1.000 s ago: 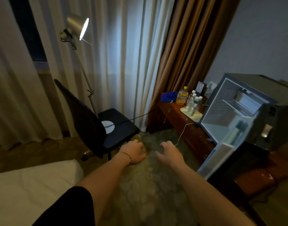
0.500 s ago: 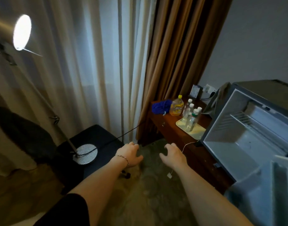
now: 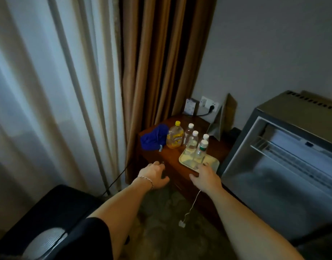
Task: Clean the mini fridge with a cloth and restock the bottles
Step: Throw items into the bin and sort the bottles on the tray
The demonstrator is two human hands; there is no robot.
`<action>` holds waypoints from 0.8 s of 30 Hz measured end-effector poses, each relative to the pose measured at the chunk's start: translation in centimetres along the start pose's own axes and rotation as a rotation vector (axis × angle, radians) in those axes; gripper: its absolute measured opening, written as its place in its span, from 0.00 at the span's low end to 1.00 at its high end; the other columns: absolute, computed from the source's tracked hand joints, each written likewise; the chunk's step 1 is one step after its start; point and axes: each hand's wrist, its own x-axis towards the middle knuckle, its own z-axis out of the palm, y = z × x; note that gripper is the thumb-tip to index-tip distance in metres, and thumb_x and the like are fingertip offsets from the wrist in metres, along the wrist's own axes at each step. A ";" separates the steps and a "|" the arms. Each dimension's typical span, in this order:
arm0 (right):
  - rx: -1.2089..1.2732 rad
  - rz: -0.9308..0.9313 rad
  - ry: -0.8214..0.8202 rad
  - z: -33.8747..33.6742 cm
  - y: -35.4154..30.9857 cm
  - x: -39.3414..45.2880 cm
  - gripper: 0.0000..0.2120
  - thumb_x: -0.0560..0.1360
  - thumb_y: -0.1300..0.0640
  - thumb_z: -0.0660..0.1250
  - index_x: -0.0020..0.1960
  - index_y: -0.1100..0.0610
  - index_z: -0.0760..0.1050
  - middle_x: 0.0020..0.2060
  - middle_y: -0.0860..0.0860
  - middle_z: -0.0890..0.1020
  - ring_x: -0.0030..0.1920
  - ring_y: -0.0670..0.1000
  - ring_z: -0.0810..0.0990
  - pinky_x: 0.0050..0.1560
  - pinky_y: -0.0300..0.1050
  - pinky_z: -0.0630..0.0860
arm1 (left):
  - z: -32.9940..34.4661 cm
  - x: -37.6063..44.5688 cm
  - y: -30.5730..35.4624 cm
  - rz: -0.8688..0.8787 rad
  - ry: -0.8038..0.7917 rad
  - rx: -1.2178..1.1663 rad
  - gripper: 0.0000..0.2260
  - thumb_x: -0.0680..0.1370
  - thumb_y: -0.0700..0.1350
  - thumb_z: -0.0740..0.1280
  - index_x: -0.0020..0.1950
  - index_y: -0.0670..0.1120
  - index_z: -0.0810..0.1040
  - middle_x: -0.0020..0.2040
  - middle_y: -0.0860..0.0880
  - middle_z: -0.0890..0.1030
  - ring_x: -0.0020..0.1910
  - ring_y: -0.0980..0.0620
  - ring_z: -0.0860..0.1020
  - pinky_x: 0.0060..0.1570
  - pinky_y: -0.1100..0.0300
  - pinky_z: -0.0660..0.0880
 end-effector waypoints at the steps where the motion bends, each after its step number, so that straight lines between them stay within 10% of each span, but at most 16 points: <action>1: 0.003 0.024 0.020 -0.5 0.1 1.3 0.20 0.78 0.45 0.66 0.67 0.52 0.72 0.64 0.50 0.72 0.62 0.52 0.74 0.52 0.46 0.74 | -0.7 2.0 0.0 0.028 -0.011 0.005 0.22 0.78 0.60 0.63 0.67 0.51 0.71 0.62 0.49 0.72 0.60 0.47 0.73 0.56 0.49 0.76; 24: 0.059 0.223 -0.082 -1.5 6.9 24.7 0.28 0.77 0.41 0.66 0.73 0.51 0.65 0.66 0.51 0.68 0.62 0.56 0.75 0.57 0.55 0.77 | -3.5 33.5 4.0 0.193 0.015 0.088 0.23 0.78 0.61 0.62 0.66 0.47 0.71 0.62 0.45 0.71 0.62 0.44 0.70 0.57 0.50 0.71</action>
